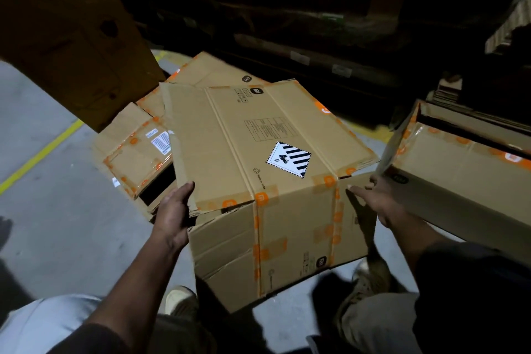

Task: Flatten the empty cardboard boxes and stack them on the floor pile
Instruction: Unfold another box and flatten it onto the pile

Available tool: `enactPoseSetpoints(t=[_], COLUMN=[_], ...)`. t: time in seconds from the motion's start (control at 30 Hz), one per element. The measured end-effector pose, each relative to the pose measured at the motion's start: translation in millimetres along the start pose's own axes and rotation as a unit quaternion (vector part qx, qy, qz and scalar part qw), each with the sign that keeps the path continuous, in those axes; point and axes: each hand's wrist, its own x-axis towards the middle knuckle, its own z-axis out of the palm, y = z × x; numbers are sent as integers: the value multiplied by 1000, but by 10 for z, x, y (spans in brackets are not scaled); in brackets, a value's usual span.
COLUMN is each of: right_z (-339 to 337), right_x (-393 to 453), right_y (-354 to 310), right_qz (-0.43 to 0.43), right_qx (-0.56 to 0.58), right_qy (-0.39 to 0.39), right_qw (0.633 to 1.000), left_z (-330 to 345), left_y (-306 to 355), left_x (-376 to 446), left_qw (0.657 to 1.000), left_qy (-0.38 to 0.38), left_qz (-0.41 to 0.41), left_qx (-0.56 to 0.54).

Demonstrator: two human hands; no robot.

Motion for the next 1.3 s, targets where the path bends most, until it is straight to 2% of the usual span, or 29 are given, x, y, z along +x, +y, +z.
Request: enactPoseSetpoints(t=[0.2, 0.23, 0.37, 0.47, 0.53, 0.67, 0.8, 0.9, 1.0, 1.1, 1.2, 1.23, 1.3], right_z=[110, 103, 5, -89, -162, -352, -550, -589, -492, -304, 2, 125, 303], right_x=[-119, -130, -286, -417, -520, -755, -921, -898, -807, -697, -581, -543, -509], right_y=[-197, -250, -383, -483, -657, -1009, -1034, -956, -904, -927, -882, -826, -778], right_qz=[-117, -119, -88, -101, -127, -182, -211, -241, -254, -299, -315, -314, -317], right_qx=[-127, -120, 23, 53, 93, 189, 187, 119, 12, -154, -367, -401, -379], right_qy=[78, 83, 28, 7, 31, 126, 196, 216, 226, 138, 12, 5, 38], right_qw=[982, 982, 995, 993, 987, 957, 939, 939, 940, 932, 875, 861, 869], left_z=[-100, -98, -83, 2, 46, 161, 229, 230, 237, 200, 157, 130, 67], left_y=[87, 98, 156, 302, 412, 643, 733, 810, 971, 1137, 1214, 1219, 1213], left_x=[-43, -77, -192, -306, -349, -495, -584, -588, -542, -303, 29, 133, 313], left_qw=[998, 997, 995, 996, 995, 990, 983, 980, 984, 986, 988, 990, 996], left_qy=[-30, -36, -48, -55, -70, -97, -129, -148, -132, -102, -81, -69, -66], left_qz=[-16, -18, -19, 2, 19, 40, 55, 27, 8, 5, 0, 1, 18], left_qx=[-51, -60, -82, -72, -72, -97, -115, -131, -121, -132, -134, -126, -62])
